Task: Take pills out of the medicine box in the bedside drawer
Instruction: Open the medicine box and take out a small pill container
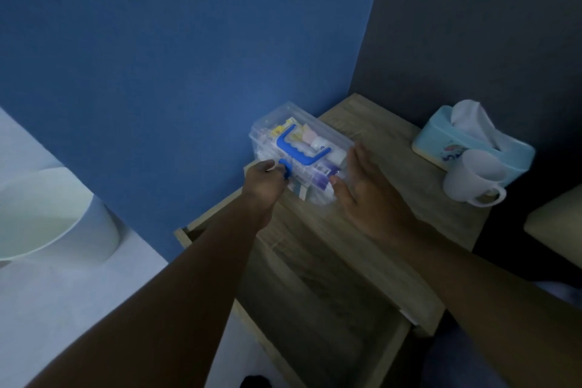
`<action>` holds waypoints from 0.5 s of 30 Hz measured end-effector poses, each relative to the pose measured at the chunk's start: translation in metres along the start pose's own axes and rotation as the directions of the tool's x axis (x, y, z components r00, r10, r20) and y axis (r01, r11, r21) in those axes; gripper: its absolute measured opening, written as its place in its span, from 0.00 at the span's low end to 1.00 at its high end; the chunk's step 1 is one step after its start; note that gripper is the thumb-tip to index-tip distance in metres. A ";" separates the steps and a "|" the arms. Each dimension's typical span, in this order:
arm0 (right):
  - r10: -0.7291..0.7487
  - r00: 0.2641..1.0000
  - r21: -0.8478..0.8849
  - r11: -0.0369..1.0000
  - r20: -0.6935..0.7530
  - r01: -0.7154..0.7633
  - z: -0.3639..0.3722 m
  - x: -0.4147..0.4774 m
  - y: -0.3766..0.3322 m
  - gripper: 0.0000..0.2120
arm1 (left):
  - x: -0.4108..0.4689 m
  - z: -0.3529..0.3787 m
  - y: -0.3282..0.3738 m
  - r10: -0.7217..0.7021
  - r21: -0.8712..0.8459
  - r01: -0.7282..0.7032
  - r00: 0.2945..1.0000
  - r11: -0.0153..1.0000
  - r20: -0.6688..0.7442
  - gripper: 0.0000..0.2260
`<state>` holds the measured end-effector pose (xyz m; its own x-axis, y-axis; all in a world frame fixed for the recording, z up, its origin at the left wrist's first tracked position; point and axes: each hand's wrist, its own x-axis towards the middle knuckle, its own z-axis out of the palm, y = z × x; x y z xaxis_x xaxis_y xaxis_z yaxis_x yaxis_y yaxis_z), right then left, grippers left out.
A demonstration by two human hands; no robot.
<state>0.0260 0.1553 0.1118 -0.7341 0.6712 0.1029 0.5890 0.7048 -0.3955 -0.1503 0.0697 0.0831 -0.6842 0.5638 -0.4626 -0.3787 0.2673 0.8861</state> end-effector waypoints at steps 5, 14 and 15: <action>-0.025 1.000 -0.144 0.989 -0.004 0.024 0.000 0.001 0.003 0.33 | 0.004 0.003 -0.002 -0.001 -0.029 0.001 1.000 1.000 -0.030 0.08; -0.031 0.999 -0.187 0.982 -0.028 0.025 0.011 0.005 0.008 0.36 | 0.009 0.007 -0.010 0.028 -0.015 -0.029 0.996 0.999 -0.090 0.12; -0.030 0.999 -0.189 0.982 -0.037 0.022 0.012 0.006 0.008 0.35 | 0.008 0.006 -0.011 0.054 0.012 -0.053 0.993 0.999 -0.101 0.10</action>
<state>0.0226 0.1620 0.0977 -0.7385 0.6578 0.1481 0.6256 0.7504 -0.2134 -0.1472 0.0760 0.0699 -0.7632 0.4956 -0.4145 -0.3340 0.2465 0.9098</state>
